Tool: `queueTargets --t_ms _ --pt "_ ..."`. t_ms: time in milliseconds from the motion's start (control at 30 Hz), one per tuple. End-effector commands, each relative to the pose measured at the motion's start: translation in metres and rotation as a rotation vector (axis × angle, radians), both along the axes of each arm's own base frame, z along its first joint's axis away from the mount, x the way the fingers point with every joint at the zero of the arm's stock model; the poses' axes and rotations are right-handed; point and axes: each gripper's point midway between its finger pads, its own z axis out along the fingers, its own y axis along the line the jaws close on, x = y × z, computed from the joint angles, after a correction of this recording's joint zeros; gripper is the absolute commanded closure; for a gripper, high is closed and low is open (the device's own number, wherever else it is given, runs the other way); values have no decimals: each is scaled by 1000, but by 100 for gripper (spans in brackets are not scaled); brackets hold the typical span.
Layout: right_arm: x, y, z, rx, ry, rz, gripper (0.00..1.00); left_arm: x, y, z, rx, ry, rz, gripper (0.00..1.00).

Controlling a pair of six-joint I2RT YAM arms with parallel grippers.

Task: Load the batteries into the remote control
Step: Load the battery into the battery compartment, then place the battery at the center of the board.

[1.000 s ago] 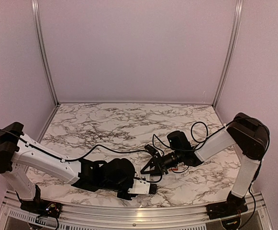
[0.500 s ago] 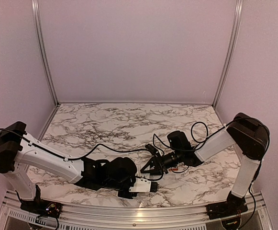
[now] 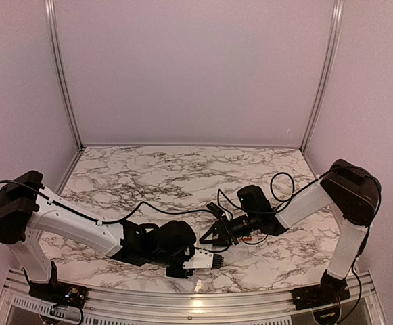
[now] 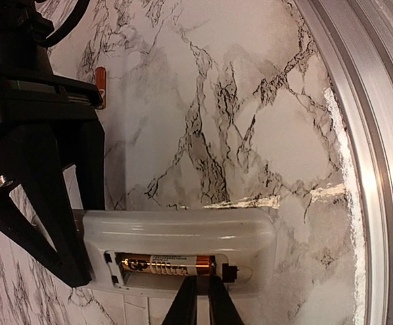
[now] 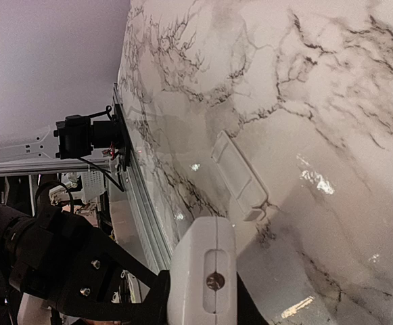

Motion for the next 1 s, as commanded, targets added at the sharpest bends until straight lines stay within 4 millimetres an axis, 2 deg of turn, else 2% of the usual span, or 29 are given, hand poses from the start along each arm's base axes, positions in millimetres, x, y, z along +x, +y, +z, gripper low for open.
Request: queueTargets --t_ms 0,167,267,400,433,500,567,633,667,700,733,800,967 --pt "-18 5 20 73 29 90 100 18 20 -18 91 -7 85 92" --pt "-17 5 15 63 27 83 100 15 18 11 -12 -2 91 87" --pt "-14 4 14 45 13 70 100 14 17 36 -104 -3 101 82" --pt "-5 3 17 36 -15 51 100 18 20 59 -210 -3 156 70" --pt "-1 2 19 32 -27 45 100 21 22 63 -235 -6 189 62" --pt "7 1 21 22 -57 29 100 32 25 73 -309 11 301 54" --pt "17 0 25 3 -98 14 100 47 32 86 -411 39 426 39" --pt "29 1 31 -23 -152 4 100 59 43 102 -540 97 540 11" --pt "34 1 33 -42 -180 1 100 63 49 109 -604 140 585 2" --pt "41 1 36 -63 -211 -8 100 67 58 111 -659 186 634 1" --pt "47 0 37 -96 -245 -15 100 73 64 122 -734 221 684 1" --pt "60 -4 37 -183 -321 -20 100 85 83 126 -820 277 802 1" --pt "85 -12 44 -342 -457 -34 100 97 101 111 -847 349 925 1"
